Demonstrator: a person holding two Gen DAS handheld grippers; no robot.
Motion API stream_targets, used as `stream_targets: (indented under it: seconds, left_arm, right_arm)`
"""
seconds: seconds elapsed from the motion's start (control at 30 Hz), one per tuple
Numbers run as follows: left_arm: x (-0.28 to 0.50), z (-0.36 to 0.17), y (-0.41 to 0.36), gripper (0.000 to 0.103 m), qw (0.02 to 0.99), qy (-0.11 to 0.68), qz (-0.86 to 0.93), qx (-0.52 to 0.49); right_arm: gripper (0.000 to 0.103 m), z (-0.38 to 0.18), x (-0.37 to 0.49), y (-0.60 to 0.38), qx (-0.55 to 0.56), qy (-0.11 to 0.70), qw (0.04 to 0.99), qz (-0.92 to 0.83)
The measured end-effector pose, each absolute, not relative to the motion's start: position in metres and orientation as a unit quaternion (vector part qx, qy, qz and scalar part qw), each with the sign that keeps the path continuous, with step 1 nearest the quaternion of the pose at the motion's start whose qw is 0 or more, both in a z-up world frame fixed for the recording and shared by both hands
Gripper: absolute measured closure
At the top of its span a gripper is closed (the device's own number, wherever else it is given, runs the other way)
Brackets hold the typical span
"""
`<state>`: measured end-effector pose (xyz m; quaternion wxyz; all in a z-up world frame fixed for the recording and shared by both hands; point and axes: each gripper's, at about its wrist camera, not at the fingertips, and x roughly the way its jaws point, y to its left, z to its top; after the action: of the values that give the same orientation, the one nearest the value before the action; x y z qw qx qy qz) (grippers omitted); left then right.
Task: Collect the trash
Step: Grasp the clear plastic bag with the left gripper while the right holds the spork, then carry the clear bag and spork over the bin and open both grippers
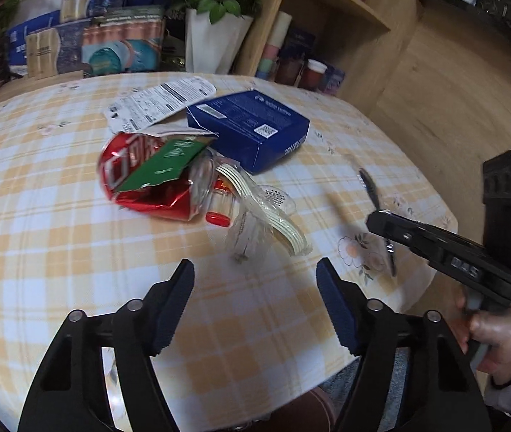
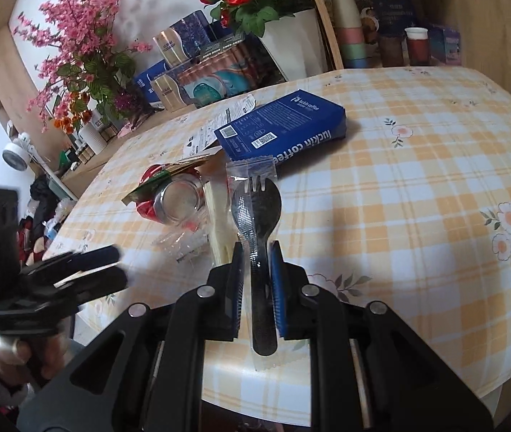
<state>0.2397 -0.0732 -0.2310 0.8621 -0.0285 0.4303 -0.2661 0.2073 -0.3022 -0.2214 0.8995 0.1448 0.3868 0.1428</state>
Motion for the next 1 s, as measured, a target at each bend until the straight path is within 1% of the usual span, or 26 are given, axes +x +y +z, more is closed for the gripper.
stream_targets:
  seconds: [0.1, 0.3, 0.4, 0.47, 0.5, 0.53, 0.57, 0.63, 1.0]
  left_arm:
    - [0.258, -0.242, -0.079, 0.037, 0.857, 0.444, -0.259, -0.031]
    - [0.276, -0.26, -0.088, 0.047, 0.847, 0.465, -0.257, -0.018]
    - [0.28, -0.261, -0.091, 0.049, 0.845, 0.466, -0.26, -0.033]
    - [0.281, -0.262, -0.093, 0.054, 0.844, 0.467, -0.261, -0.039]
    - [0.281, -0.263, -0.094, 0.064, 0.842, 0.469, -0.263, -0.039]
    - [0.28, -0.264, -0.096, 0.07, 0.841, 0.471, -0.263, -0.035]
    - [0.28, -0.264, -0.097, 0.071, 0.843, 0.468, -0.263, -0.031]
    - [0.276, -0.262, -0.095, 0.076, 0.845, 0.464, -0.263, -0.029]
    - [0.234, -0.221, -0.057, 0.081, 0.86, 0.43, -0.27, -0.06]
  right_arm:
    - [0.086, -0.224, 0.205, -0.307, 0.148, 0.389, 0.899, 0.137]
    - [0.086, -0.233, 0.201, -0.317, 0.159, 0.402, 0.893, 0.124]
    - [0.086, -0.233, 0.199, -0.316, 0.153, 0.405, 0.893, 0.123]
    - [0.086, -0.232, 0.197, -0.315, 0.15, 0.405, 0.894, 0.123]
    - [0.086, -0.231, 0.197, -0.315, 0.15, 0.404, 0.894, 0.124]
    - [0.086, -0.23, 0.196, -0.315, 0.151, 0.403, 0.894, 0.124]
    - [0.086, -0.229, 0.195, -0.314, 0.151, 0.402, 0.894, 0.125]
    - [0.086, -0.228, 0.193, -0.313, 0.151, 0.401, 0.895, 0.126]
    - [0.086, -0.218, 0.176, -0.305, 0.145, 0.394, 0.898, 0.131]
